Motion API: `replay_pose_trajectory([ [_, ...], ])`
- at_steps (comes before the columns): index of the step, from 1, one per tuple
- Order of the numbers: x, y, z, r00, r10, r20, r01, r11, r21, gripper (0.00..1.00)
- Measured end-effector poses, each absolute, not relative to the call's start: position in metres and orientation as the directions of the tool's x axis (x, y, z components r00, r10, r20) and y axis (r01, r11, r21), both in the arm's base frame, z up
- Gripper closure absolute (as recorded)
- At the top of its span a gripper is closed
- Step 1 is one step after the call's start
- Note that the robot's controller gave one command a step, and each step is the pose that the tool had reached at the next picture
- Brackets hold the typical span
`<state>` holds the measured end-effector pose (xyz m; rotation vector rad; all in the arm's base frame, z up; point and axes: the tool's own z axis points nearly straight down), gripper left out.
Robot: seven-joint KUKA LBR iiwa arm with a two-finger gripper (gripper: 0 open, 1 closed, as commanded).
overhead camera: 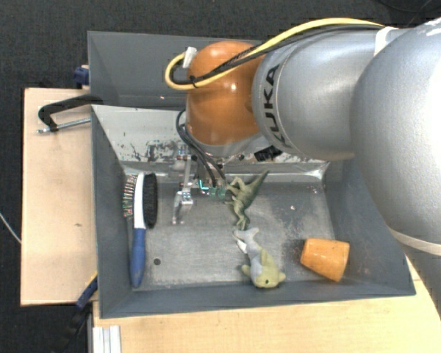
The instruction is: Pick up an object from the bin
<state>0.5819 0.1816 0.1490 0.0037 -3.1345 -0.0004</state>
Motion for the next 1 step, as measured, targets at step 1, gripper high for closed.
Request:
replay_pose_trajectory([
  [1,0.5936,0.1987,0.1861,-1.000,0.009,-0.009,0.009,1.000,0.005,0.00],
])
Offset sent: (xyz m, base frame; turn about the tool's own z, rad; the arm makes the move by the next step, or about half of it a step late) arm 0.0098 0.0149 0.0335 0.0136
